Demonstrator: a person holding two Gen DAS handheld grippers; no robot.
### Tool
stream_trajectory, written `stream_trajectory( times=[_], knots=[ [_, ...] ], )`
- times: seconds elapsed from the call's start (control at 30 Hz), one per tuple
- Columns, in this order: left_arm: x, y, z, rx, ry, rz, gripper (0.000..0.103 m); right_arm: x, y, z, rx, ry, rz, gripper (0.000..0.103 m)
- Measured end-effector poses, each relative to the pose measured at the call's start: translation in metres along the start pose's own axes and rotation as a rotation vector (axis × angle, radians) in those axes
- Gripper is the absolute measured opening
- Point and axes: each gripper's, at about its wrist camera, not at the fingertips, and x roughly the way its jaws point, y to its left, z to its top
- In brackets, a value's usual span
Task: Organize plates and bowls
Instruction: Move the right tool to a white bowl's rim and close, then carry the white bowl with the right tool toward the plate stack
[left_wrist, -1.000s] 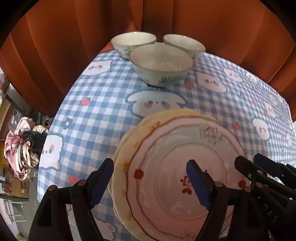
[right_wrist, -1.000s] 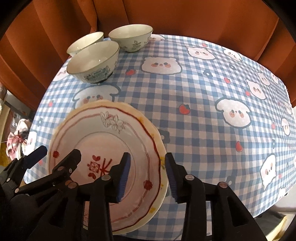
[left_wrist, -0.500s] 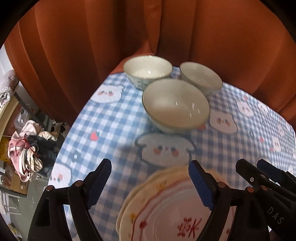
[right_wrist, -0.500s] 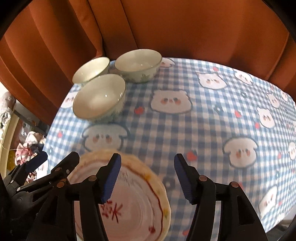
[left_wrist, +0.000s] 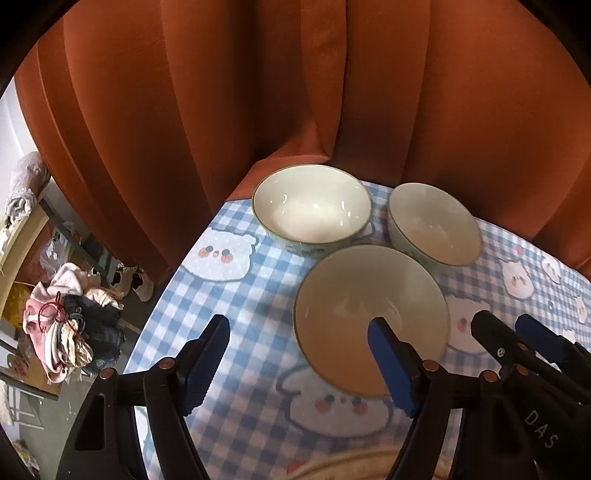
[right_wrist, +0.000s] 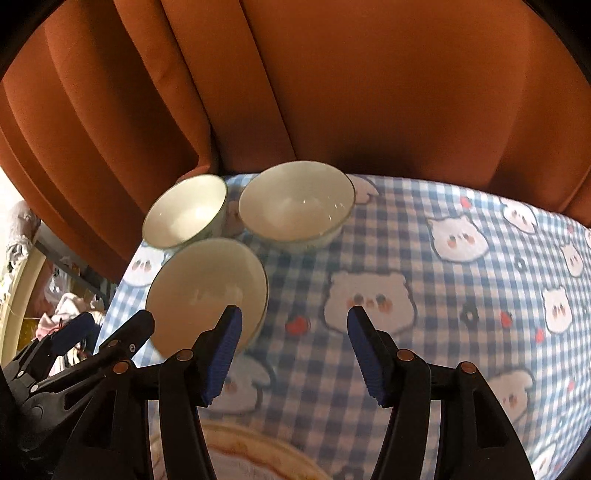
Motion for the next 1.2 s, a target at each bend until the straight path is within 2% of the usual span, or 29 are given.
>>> stream_trajectory(
  times=[0.13, 0.3, 0.33, 0.43, 0.57, 0.67, 0.93, 1.2],
  knots=[
    [0.024, -0.003, 0.001, 0.015, 0.034, 0.009, 0.072, 0.018, 0.000, 0.011, 0.005, 0.009, 0.003, 0.060],
    [0.042, -0.011, -0.002, 0.031, 0.061, -0.002, 0.056, 0.042, 0.007, 0.019, -0.010, 0.036, 0.023, 0.052],
    [0.046, -0.012, -0.001, 0.032, 0.064, -0.006, 0.054, 0.045, 0.010, 0.018, -0.015, 0.040, 0.026, 0.046],
    [0.054, -0.015, 0.000, 0.035, 0.072, -0.020, 0.045, 0.058, 0.015, 0.020, -0.024, 0.061, 0.039, 0.039],
    [0.064, -0.016, 0.001, 0.037, 0.084, -0.016, 0.039, 0.073, 0.020, 0.022, -0.024, 0.087, 0.053, 0.019],
    [0.067, -0.016, 0.001, 0.037, 0.080, -0.014, 0.037, 0.083, 0.022, 0.022, -0.019, 0.108, 0.071, 0.017],
    [0.066, -0.015, -0.003, 0.041, 0.085, -0.036, 0.037, 0.085, 0.027, 0.021, -0.020, 0.102, 0.045, 0.017],
    [0.047, -0.024, -0.009, 0.052, 0.075, -0.087, 0.037, 0.062, 0.019, 0.015, -0.007, 0.087, 0.011, 0.017]
  ],
)
